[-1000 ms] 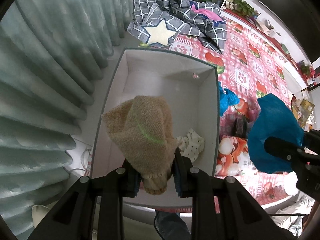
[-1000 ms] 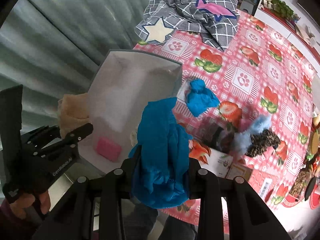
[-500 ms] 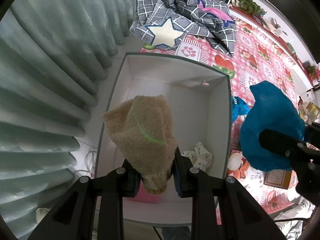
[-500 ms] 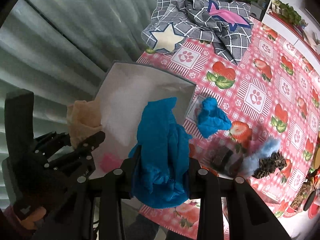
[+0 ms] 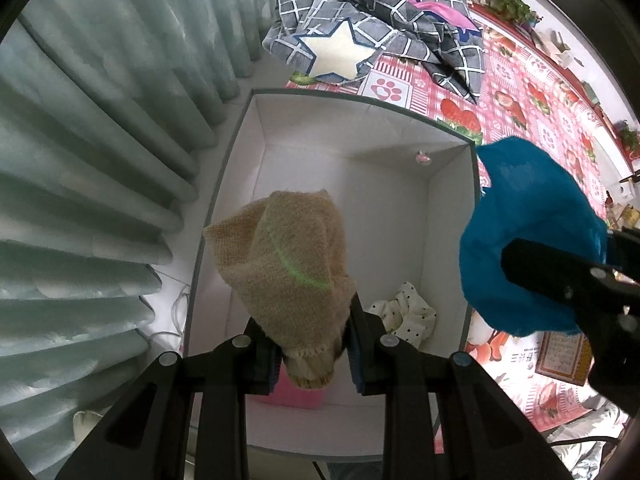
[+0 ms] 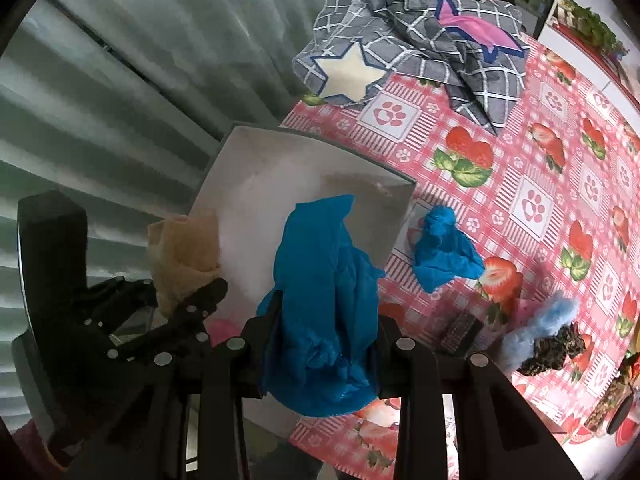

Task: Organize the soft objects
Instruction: 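Open both tools to drop the sock and blue cloth into the box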

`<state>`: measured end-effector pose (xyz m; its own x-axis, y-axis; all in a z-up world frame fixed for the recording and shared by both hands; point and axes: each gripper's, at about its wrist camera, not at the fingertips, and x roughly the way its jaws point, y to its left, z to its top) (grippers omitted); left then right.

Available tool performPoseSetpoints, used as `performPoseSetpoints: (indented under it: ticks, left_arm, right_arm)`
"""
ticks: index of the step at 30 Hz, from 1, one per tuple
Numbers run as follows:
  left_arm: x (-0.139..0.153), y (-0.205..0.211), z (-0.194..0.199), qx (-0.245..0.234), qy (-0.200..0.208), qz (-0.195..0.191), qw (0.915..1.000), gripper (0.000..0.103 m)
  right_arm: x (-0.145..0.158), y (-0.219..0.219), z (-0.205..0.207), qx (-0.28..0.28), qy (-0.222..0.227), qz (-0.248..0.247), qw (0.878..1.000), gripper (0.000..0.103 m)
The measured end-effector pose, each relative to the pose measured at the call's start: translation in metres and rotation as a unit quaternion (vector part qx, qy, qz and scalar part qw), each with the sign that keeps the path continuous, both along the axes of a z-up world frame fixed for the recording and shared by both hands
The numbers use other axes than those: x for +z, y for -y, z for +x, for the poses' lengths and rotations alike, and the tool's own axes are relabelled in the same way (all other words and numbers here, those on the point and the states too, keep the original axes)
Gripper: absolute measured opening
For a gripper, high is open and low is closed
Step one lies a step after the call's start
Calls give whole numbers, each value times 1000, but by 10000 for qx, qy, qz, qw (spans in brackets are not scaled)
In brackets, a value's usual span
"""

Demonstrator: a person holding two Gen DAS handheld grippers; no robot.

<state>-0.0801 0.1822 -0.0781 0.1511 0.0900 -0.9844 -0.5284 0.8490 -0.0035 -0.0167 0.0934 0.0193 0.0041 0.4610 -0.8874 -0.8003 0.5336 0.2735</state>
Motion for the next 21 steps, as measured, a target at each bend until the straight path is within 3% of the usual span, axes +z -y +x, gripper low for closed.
performPoseSetpoints:
  ticks: [6,9,10,13,15,18,21]
  left_arm:
    - [0,0,-2,25,7,-15,10000,29]
    - [2,1,-4,33,104,-65,9999,36]
    - [3,1,-4,50,132,-78,9999,43]
    - [7,3,-7,79,245,-65,9996,65]
    - [9,4,-9,64,302,-100,9995,80]
    - [11,6,-9,60,376,-154,9992,82]
    - [11,7,-11,136,441,-286,9985,95]
  right_arm:
    - [-1,-3,2,38,-39,30,10000,35]
    - [0,-4,0,106,-29,66,9999,35]
    - [0,-5,-1,126,-48,81,9999,35]
    - [2,-4,-1,139,-91,153,9997,53]
    - [4,-3,-1,137,-139,190,9996,59]
    - [7,1,0,77,-88,249,9996,72]
    - [7,6,3,5,-100,252,9996,73]
